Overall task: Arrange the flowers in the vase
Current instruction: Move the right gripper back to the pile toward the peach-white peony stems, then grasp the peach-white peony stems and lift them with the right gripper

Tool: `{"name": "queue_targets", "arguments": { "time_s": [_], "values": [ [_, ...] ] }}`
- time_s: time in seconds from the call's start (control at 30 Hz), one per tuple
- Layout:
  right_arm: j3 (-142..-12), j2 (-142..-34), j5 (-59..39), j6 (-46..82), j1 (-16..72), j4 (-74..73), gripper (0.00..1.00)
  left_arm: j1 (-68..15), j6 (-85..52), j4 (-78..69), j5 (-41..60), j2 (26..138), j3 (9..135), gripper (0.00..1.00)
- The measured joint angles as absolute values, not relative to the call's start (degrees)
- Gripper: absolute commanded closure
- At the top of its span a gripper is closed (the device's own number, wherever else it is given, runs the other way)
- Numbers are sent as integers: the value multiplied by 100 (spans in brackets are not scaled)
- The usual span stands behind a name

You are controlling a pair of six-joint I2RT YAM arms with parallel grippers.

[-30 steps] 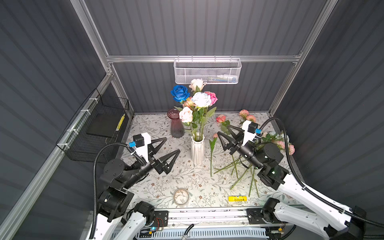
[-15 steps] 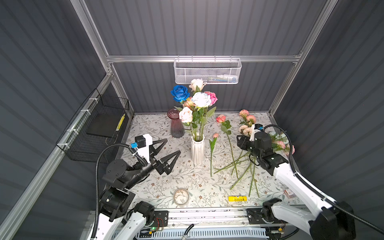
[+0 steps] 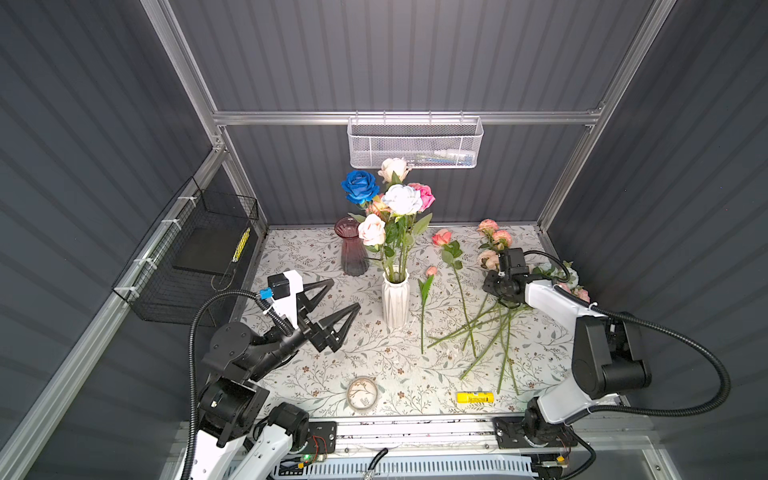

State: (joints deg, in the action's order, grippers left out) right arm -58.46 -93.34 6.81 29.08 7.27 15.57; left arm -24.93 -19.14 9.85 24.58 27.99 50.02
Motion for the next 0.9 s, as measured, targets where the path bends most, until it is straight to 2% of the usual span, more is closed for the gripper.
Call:
{"name": "queue_targets", "arguments": {
  "time_s": [0.37, 0.57, 0.9],
  "values": [
    [-6493, -10088, 1188, 2805, 716, 2008, 63, -2493, -1911, 985, 2458, 2797, 4995, 0],
    [-6869, -10453, 1210, 2825, 648, 2320, 67, -2493, -1911, 985, 2458, 2764, 4995, 0],
    [-7013, -10748, 1142, 2851, 589, 2477, 89, -2493, -1865, 987, 2458, 2720, 4995, 0]
  ]
}}
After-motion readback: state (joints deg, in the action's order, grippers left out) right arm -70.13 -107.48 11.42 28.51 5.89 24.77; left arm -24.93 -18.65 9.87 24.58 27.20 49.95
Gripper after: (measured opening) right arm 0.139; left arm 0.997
